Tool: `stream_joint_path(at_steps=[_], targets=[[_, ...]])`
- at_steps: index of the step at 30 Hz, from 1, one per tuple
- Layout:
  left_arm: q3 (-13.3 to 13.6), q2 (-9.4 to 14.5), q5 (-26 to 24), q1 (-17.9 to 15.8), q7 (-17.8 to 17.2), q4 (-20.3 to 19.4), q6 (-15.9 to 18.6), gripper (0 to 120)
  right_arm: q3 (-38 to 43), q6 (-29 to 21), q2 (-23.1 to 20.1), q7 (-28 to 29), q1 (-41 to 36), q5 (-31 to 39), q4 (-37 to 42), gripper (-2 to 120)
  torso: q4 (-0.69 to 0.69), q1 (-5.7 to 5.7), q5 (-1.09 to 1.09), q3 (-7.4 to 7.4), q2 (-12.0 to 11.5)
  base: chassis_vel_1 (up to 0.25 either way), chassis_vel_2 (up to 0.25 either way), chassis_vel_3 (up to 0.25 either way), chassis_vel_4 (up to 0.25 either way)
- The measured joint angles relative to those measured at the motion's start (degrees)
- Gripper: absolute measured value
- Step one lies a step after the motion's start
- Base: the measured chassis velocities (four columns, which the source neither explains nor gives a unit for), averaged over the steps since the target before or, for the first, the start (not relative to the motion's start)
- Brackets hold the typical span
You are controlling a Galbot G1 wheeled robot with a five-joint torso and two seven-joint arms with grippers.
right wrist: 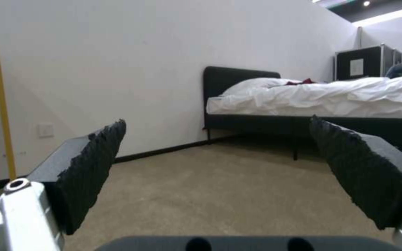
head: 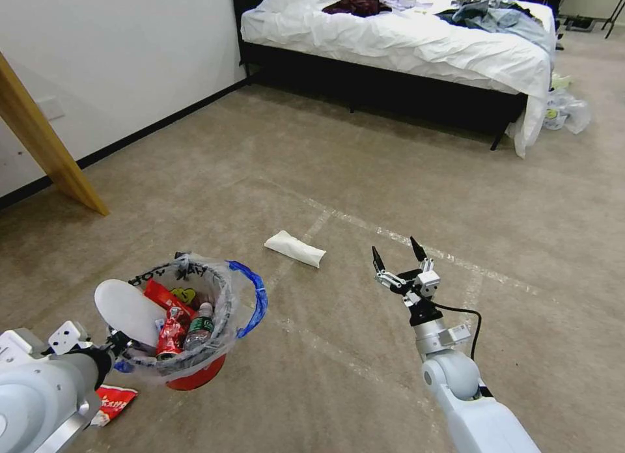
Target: Pick up the trash bin and place the garbage on the floor into it.
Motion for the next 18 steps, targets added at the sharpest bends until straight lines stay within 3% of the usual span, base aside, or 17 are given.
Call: stream_joint_path(at_steps=[18], targets=[[1.3,-0.1,0.3,-1.3,0.0,1.2,0.0,4,-0.5,0.3,0.4,-0.7,0.7,0.1,-1.5,100,0.0,0.0,0.0,0.0,0.0,-0.012,0.007,0.009,-0.01]])
